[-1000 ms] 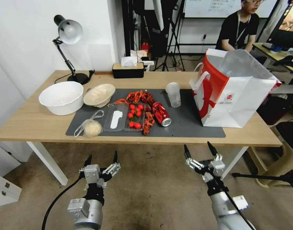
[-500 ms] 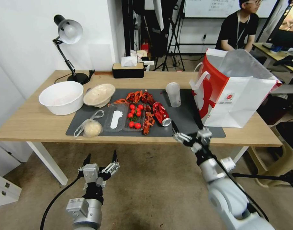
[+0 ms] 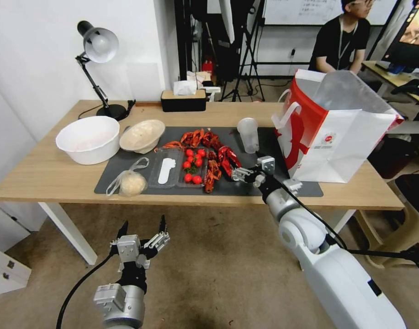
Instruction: Pick up the trash from the table and place it into the takeout bag.
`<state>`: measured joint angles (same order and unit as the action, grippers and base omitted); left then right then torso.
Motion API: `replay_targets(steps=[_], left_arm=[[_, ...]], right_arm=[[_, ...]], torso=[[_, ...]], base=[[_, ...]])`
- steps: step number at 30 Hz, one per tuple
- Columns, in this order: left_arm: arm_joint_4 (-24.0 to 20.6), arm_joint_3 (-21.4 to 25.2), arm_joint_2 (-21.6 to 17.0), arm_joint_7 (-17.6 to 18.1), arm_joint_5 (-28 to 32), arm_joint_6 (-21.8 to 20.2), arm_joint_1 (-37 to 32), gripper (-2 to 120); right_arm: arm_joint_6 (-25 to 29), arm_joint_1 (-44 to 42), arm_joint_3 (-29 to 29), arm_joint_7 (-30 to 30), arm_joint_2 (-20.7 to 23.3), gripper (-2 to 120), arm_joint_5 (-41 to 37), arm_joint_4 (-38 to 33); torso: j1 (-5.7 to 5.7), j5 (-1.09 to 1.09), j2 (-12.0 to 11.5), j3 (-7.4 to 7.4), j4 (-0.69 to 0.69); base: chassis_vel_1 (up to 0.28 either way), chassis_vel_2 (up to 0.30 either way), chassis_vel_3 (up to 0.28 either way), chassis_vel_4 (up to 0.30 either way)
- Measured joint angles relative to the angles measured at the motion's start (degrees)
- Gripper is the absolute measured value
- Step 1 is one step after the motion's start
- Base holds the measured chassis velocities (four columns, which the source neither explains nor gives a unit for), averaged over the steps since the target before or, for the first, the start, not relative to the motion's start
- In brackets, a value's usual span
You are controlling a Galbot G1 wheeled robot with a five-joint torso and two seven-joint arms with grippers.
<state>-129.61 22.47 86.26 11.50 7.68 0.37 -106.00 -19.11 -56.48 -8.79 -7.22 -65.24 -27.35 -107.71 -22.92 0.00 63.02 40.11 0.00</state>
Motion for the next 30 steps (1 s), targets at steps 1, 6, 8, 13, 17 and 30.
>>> replay_targets(steps=[1, 6, 8, 13, 17, 30], left_arm=[[0.16, 0.00, 0.05, 0.00, -0.03, -0.02, 0.12, 100], [0.49, -0.07, 0.38, 0.06, -0.52, -0.05, 0.27, 100], [0.59, -0.07, 0.36, 0.09, -0.57, -0.05, 0.23, 100], [0.62, 0.08, 0.27, 0.16, -0.55, -0.05, 0.05, 100], [0.62, 0.10, 0.30, 0.18, -0.48, -0.02, 0.05, 100], [0.97, 0.36, -0.03, 0.24, -0.97, 0.95, -0.50, 100]], right_arm=[[-1.49, 0.78, 0.38, -0.40, -0.02, 100, -0.27, 0.66], [-5.37, 2.28, 1.24, -0.64, -0.03, 100, -2.77, 2.04], [-6.48, 2.41, 1.46, -0.53, -0.05, 100, -3.63, 2.21], [-7.88, 2.71, 1.92, -0.25, -0.35, 100, -4.08, 2.81], [-8.05, 2.84, 2.07, 0.01, -0.44, 100, -4.09, 3.42], [-8.38, 3.24, 2.42, 1.66, -1.11, 88, -4.01, 4.74]], torso=[[0.00, -0.01, 0.00, 0.00, 0.00], [0.00, 0.00, 0.00, 0.00, 0.00], [0.00, -0.01, 0.00, 0.00, 0.00], [0.00, -0.01, 0.00, 0.00, 0.00], [0.00, -0.01, 0.01, 0.00, 0.00], [0.01, -0.01, 0.01, 0.00, 0.00]], base=[[0.000, 0.000, 0.000, 0.000], [0.000, 0.000, 0.000, 0.000], [0.000, 0.000, 0.000, 0.000], [0.000, 0.000, 0.000, 0.000], [0.000, 0.000, 0.000, 0.000], [0.000, 0.000, 0.000, 0.000]])
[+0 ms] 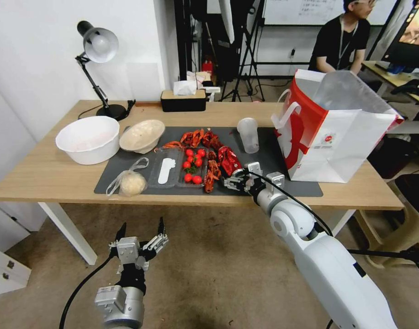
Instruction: Pick up the trash from the table and place it into the takeout bag.
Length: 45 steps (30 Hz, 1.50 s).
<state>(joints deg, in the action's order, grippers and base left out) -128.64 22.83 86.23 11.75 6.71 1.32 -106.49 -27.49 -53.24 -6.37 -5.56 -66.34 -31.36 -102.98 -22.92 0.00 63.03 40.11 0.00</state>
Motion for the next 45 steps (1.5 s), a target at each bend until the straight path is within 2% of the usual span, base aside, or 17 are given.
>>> replay_targets(steps=[1, 3, 4, 6, 10, 18, 22, 25, 26, 29, 30, 32, 33, 36, 39, 40, 45], left_arm=[[0.00, 0.00, 0.00, 0.00, 0.00, 0.00, 0.00, 100], [-0.11, 0.06, -0.09, 0.03, 0.22, 0.00, -0.07, 100], [-0.11, 0.06, -0.09, 0.03, 0.22, 0.00, -0.07, 100], [-0.09, 0.12, -0.13, 0.07, 0.36, 0.00, -0.04, 100], [0.22, 0.10, -0.07, 0.09, 0.38, 0.00, 0.16, 100], [0.70, 0.05, -0.01, 0.11, 0.41, 0.09, 0.61, 100], [0.79, 0.04, -0.07, 0.11, 0.48, 0.13, 0.67, 100], [0.80, -0.04, -0.07, 0.11, 0.49, 0.15, 0.70, 100], [0.80, -0.04, -0.07, 0.11, 0.49, 0.15, 0.70, 100], [0.78, -0.17, -0.07, 0.10, 0.46, 0.17, 0.70, 100], [0.78, -0.17, -0.07, 0.10, 0.46, 0.17, 0.70, 100], [0.67, -0.18, -0.11, 0.11, 0.40, 0.17, 0.65, 100], [0.67, -0.18, -0.11, 0.11, 0.40, 0.17, 0.65, 100], [0.26, -0.16, -0.22, 0.10, 0.39, 0.17, 0.47, 100], [0.06, -0.16, -0.27, 0.09, 0.39, 0.18, 0.38, 100], [0.02, -0.16, -0.25, 0.09, 0.38, 0.18, 0.31, 100], [0.02, -0.44, -0.13, 0.09, 0.14, 0.18, 0.28, 100]], right_arm=[[0.00, 0.00, 0.00, 0.00, 0.00, 88, 0.00, 0.00], [0.02, 0.00, 0.10, 0.10, -0.06, 76, 0.02, 0.21], [0.02, 0.00, 0.10, 0.10, -0.06, 76, 0.02, 0.21], [0.05, 0.05, 0.11, 0.11, -0.14, 66, 0.05, 0.37], [0.13, 0.05, 0.11, 0.10, -0.15, 56, 0.08, 0.46], [0.65, -0.53, -0.64, 0.12, 0.17, 55, 0.11, 0.09], [3.62, -1.64, -3.19, 1.11, 1.41, 55, 1.13, -4.00], [7.83, -2.00, -6.48, 1.43, 4.48, 55, 2.28, -10.84], [7.83, -2.00, -6.48, 1.43, 4.48, 55, 2.28, -10.84], [10.80, -0.65, -9.54, -2.79, 8.33, 55, 0.44, -17.12], [10.80, -0.65, -9.54, -2.79, 8.33, 55, 0.44, -17.12], [11.67, 1.50, -11.90, -5.95, 11.43, 55, -2.27, -19.18], [11.67, 1.50, -11.90, -5.95, 11.43, 55, -2.27, -19.18], [11.49, 4.46, -15.31, -9.65, 16.00, 55, -6.29, -18.81], [10.56, 5.91, -17.35, -11.78, 18.27, 55, -8.69, -17.50], [9.30, 6.92, -19.09, -14.23, 19.91, 55, -10.89, -16.21], [6.16, 8.62, -21.44, -18.80, 22.33, 55, -16.89, -12.28]], torso=[[0.00, 0.00, 0.00, 0.00, 0.00], [0.01, 0.00, 0.00, 0.00, 0.00], [0.01, 0.00, 0.00, 0.00, 0.00], [0.01, 0.00, 0.00, 0.00, 0.00], [0.01, 0.00, 0.00, 0.00, 0.00], [0.01, 0.01, 0.00, 0.00, 0.00], [0.00, 0.01, 0.00, 0.00, 0.00], [0.01, 0.01, 0.00, -0.01, 0.00], [0.01, 0.01, 0.00, -0.01, 0.00], [0.01, 0.02, 0.00, -0.01, 0.01], [0.01, 0.02, 0.00, -0.01, 0.01], [0.01, 0.01, 0.00, -0.01, -0.01], [0.01, 0.01, 0.00, -0.01, -0.01], [0.00, 0.02, 0.00, -0.01, 0.00], [0.00, 0.02, 0.00, 0.00, 0.00], [0.00, 0.01, 0.00, 0.00, 0.00], [0.01, 0.01, 0.00, 0.00, 0.01]], base=[[0.000, 0.000, 0.000, 0.000], [0.000, 0.000, 0.000, 0.000], [0.000, 0.000, 0.000, 0.000], [0.000, 0.000, 0.000, 0.000], [0.000, 0.000, 0.000, 0.000], [0.000, 0.000, 0.000, 0.000], [0.000, 0.000, 0.000, 0.000], [0.000, 0.000, 0.000, 0.000], [0.000, 0.000, 0.000, 0.000], [0.000, 0.000, 0.000, 0.000], [0.000, 0.000, 0.000, 0.000], [0.000, 0.000, 0.000, 0.000], [0.000, 0.000, 0.000, 0.000], [0.000, 0.000, 0.000, 0.000], [0.000, 0.000, 0.000, 0.000], [0.000, 0.000, 0.000, 0.000], [0.000, 0.000, 0.000, 0.000]])
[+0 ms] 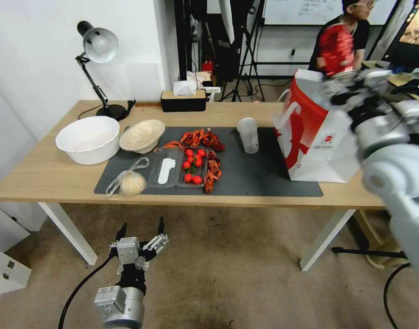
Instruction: Pick up the trash from the table and place it into the takeout bag.
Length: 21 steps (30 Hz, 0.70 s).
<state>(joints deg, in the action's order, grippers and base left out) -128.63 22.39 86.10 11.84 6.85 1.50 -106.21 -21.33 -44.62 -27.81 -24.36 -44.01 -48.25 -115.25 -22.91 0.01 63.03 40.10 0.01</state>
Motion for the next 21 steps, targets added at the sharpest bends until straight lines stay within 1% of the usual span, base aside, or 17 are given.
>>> replay_targets(steps=[1, 4, 6, 8, 9, 10, 11, 14, 15, 18, 21], left_arm=[[0.00, 0.00, 0.00, 0.00, 0.00, 0.00, 0.00, 100], [0.03, -0.14, 0.10, -0.11, -0.12, 0.00, 0.02, 100], [0.11, -0.15, 0.12, -0.11, -0.12, 0.00, 0.03, 100], [0.58, -0.21, 0.17, -0.11, -0.02, 0.01, -0.07, 100], [0.59, -0.22, 0.18, -0.11, 0.00, 0.02, -0.10, 100], [0.64, -0.21, 0.23, -0.09, 0.06, 0.03, -0.15, 100], [0.64, -0.21, 0.23, -0.09, 0.06, 0.03, -0.15, 100], [1.16, 0.09, 0.26, -0.06, 0.06, 0.04, 0.02, 100], [1.16, 0.09, 0.26, -0.06, 0.06, 0.04, 0.02, 100], [1.31, 0.23, 0.32, -0.05, 0.07, 0.09, 0.02, 100], [1.31, 0.29, 0.35, -0.03, 0.09, 0.09, 0.14, 100]], right_arm=[[0.00, 0.00, 0.00, 0.00, 0.00, 55, 0.00, 0.00], [-0.41, -0.16, 0.11, 0.04, 0.09, 56, -0.03, 2.92], [-0.40, -0.28, 0.24, 0.09, -0.10, 58, 0.27, 3.20], [0.30, -0.77, 1.01, 0.69, -1.33, 68, 2.20, 4.16], [0.36, -0.79, 1.11, 0.74, -1.45, 70, 2.39, 4.24], [0.46, -0.83, 1.43, 0.96, -1.80, 77, 2.95, 4.48], [0.46, -0.83, 1.43, 0.96, -1.80, 77, 2.95, 4.48], [0.70, -0.75, 1.97, 1.32, -2.15, 94, 3.92, 4.72], [0.70, -0.75, 1.97, 1.32, -2.15, 94, 3.92, 4.72], [0.87, -0.79, 2.09, 1.63, -2.43, 100, 3.95, 4.04], [1.04, -0.91, 2.09, 1.86, -2.51, 100, 3.67, 2.95]], torso=[[0.00, 0.00, 0.00, 0.00, 0.00], [-0.01, 0.01, 0.00, 0.01, -0.01], [-0.01, 0.01, 0.00, 0.01, -0.01], [-0.01, 0.00, 0.00, 0.01, -0.01], [-0.01, 0.00, 0.00, 0.01, -0.01], [-0.01, 0.00, 0.00, 0.01, -0.02], [-0.01, 0.00, 0.00, 0.01, -0.02], [-0.01, -0.01, 0.00, 0.01, -0.01], [-0.01, -0.01, 0.00, 0.01, -0.01], [-0.01, -0.01, 0.00, 0.01, -0.01], [-0.01, -0.01, 0.00, 0.01, -0.01]], base=[[0.000, 0.000, 0.000, 0.000], [0.000, 0.000, 0.000, 0.000], [0.000, 0.000, 0.000, 0.000], [0.000, 0.000, 0.000, 0.000], [0.000, 0.000, 0.000, 0.000], [0.000, 0.000, 0.000, 0.000], [0.000, 0.000, 0.000, 0.000], [0.000, 0.000, 0.000, 0.000], [0.000, 0.000, 0.000, 0.000], [0.000, 0.000, 0.000, 0.000], [0.000, 0.000, 0.000, 0.000]])
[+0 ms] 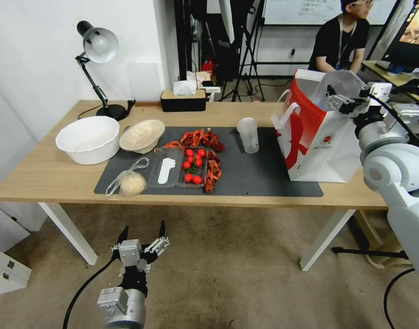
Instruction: Pick up the trash from the table and place it into the takeout bag.
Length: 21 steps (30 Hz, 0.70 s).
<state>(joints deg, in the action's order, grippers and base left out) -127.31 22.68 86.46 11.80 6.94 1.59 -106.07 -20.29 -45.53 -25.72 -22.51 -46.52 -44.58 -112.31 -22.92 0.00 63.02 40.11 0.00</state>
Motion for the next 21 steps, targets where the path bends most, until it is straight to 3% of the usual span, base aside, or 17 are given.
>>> replay_targets(steps=[8, 12, 14, 21], left_arm=[[0.01, 0.07, 0.06, 0.04, 0.07, 0.00, 0.26, 100], [0.01, 0.05, 0.07, 0.05, 0.09, 0.01, 0.19, 100], [-0.12, 0.07, 0.01, 0.05, 0.14, 0.23, -0.02, 100], [-0.13, 0.09, -0.08, 0.05, 0.24, 0.38, -0.09, 100]], right_arm=[[0.51, -2.12, -0.18, 1.11, -0.33, 100, -2.11, -6.19], [0.85, -6.18, -0.92, 2.53, -0.90, 100, -2.80, -10.27], [3.10, -14.84, -2.31, 5.41, -2.56, 100, -0.33, -14.85], [5.14, -21.08, -2.64, 6.80, -4.15, 100, 2.99, -16.94]], torso=[[0.00, -0.01, 0.00, 0.00, 0.00], [0.00, 0.00, 0.00, -0.01, 0.00], [0.01, 0.00, 0.00, -0.01, 0.01], [0.01, 0.00, 0.00, -0.01, 0.01]], base=[[0.000, 0.000, 0.000, 0.000], [0.000, 0.000, 0.000, 0.000], [0.000, 0.000, 0.000, 0.000], [0.000, 0.000, 0.000, 0.000]])
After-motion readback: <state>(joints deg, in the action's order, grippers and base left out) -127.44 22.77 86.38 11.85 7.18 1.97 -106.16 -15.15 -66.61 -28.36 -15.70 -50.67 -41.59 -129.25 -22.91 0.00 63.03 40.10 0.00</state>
